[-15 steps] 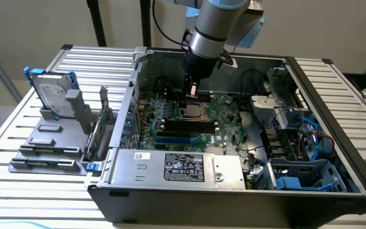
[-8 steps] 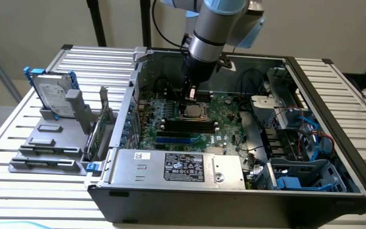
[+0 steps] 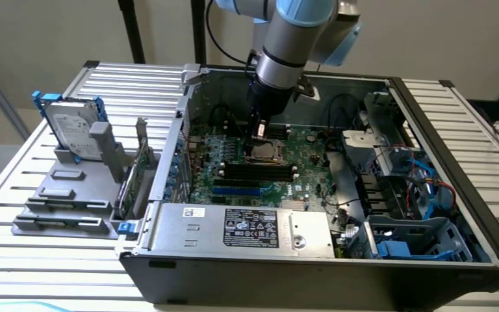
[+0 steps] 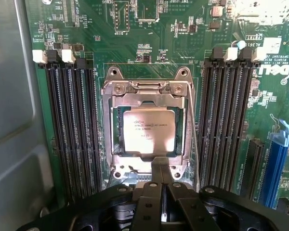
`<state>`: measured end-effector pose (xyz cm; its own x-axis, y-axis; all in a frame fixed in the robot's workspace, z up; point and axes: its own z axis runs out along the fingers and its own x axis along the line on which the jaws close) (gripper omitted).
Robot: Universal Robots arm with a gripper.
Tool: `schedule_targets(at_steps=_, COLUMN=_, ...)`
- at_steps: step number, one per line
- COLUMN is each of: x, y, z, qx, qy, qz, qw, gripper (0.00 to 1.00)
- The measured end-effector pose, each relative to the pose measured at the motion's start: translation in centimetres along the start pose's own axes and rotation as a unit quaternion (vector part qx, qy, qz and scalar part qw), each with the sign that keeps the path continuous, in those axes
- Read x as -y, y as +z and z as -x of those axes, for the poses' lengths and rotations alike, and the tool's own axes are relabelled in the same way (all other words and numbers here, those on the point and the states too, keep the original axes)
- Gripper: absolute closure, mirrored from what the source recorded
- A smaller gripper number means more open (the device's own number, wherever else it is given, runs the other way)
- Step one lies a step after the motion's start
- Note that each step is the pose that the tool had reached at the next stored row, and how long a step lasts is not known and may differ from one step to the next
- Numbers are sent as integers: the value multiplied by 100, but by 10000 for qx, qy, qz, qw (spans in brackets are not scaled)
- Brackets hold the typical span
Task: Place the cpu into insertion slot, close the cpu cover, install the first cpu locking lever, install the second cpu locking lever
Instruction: 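Close the cpu cover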
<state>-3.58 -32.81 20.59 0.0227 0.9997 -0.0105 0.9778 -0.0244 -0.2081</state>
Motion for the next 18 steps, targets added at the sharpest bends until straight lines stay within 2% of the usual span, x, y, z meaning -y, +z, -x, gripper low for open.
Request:
schedule_targets(at_steps=7, x=-4, y=24, z=0, qx=-2, qy=0, qz=-10, qw=10000, gripper=89)
schedule_targets(at_steps=12, x=29, y=-101, z=7, qx=-1, qy=1, qz=-33, qw=10000, gripper=89)
schedule_targets(at_steps=14, x=69, y=-120, z=19, qx=-1, qy=-1, qz=-32, qw=10000, gripper=89)
schedule_targets(at_steps=18, x=215, y=-113, z=50, qx=-1, qy=-1, qz=-33, qw=10000, gripper=89)
